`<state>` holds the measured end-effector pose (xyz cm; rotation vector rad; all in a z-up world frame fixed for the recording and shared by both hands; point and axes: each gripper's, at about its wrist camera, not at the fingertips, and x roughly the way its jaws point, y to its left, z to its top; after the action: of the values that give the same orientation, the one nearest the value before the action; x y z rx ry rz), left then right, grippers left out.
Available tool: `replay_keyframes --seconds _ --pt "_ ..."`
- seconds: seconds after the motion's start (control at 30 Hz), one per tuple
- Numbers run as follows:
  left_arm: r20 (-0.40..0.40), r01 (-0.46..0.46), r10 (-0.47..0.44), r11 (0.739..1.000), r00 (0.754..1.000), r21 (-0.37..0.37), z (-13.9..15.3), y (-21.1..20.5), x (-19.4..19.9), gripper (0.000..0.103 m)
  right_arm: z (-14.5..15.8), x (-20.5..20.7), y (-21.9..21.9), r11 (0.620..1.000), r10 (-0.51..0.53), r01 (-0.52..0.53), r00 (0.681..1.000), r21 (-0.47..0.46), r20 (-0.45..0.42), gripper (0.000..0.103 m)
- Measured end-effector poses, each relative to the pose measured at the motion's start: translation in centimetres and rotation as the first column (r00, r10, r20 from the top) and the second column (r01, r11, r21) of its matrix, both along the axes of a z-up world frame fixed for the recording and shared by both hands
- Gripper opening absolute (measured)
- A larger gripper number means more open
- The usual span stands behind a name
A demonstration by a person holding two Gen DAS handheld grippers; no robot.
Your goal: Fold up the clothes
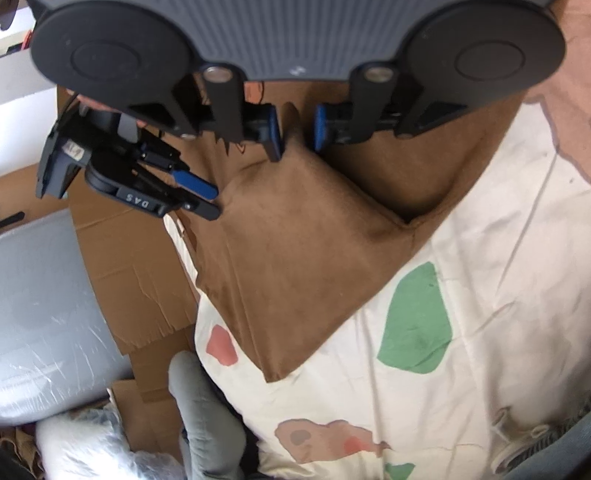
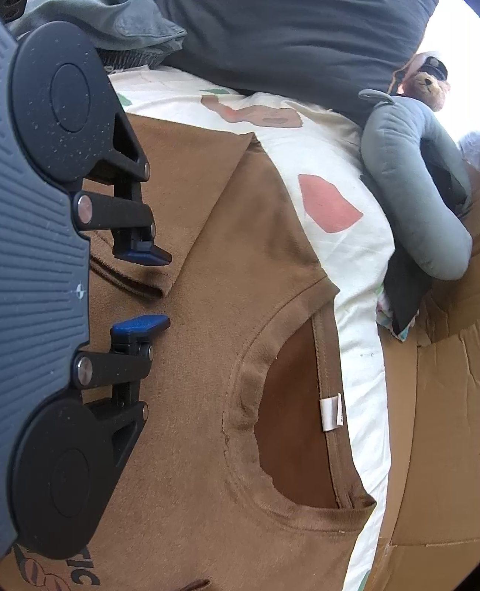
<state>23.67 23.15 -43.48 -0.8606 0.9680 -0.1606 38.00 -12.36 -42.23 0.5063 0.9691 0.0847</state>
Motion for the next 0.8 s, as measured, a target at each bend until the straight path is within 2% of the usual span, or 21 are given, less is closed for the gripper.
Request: replay_keyframes --seconds 0.03,0.1,0.13,0.27,0.33,0.4,0.6,0.67,0.73,0.8 --pt "-0.001 -0.006 0.006 1.0 1.0 -0.002 -0.2 0.0 0.0 0.023 -0.1 0.1 0.1 1.0 0.007 -0.007 1.0 -0.001 -0.001 0.031" --pt "-0.009 -0.003 0.003 1.0 1.0 -0.016 -0.5 -0.2 0.2 0.019 -0.2 0.4 0.3 1.0 0.031 -0.031 1.0 -0.002 0.001 0.014" --pt "-0.007 -0.002 0.002 1.0 1.0 -0.028 -0.5 -0.2 0.2 0.003 -0.2 0.6 0.4 0.999 0.04 -0.04 0.999 -0.002 0.002 0.001" --pt "0.005 0.005 -0.004 0.998 1.0 -0.061 0.2 0.4 0.1 0.004 0.7 0.8 -0.1 0.999 0.011 -0.011 1.0 0.031 0.018 0.0" --pt "-0.01 -0.002 0.001 0.994 1.0 -0.106 0.2 1.0 0.2 0.004 1.3 0.8 0.0 1.0 0.005 -0.005 0.999 0.009 0.034 0.0" --pt "-0.023 0.001 -0.004 0.993 1.0 -0.115 0.2 1.4 0.4 0.004 1.6 1.0 0.2 1.0 0.012 -0.012 0.999 -0.008 0.041 0.0" --pt "-0.111 0.068 -0.071 0.997 0.991 -0.031 -0.6 1.0 0.4 0.007 0.1 1.6 1.0 0.996 0.027 -0.028 0.999 -0.081 -0.021 0.001" --pt "-0.105 0.085 -0.084 0.996 0.991 0.007 0.3 1.0 -0.1 0.017 0.3 1.4 0.9 0.996 0.028 -0.029 0.999 -0.083 -0.02 0.005" --pt "-0.09 0.1 -0.095 0.994 0.991 0.05 1.4 1.1 -0.7 0.022 0.5 1.2 0.7 0.996 0.03 -0.031 0.999 -0.087 -0.013 0.008" --pt "-0.072 0.112 -0.106 0.99 0.992 0.089 2.6 1.1 -1.4 0.021 1.2 0.8 0.4 0.996 0.03 -0.029 1.0 -0.088 0.007 0.008"
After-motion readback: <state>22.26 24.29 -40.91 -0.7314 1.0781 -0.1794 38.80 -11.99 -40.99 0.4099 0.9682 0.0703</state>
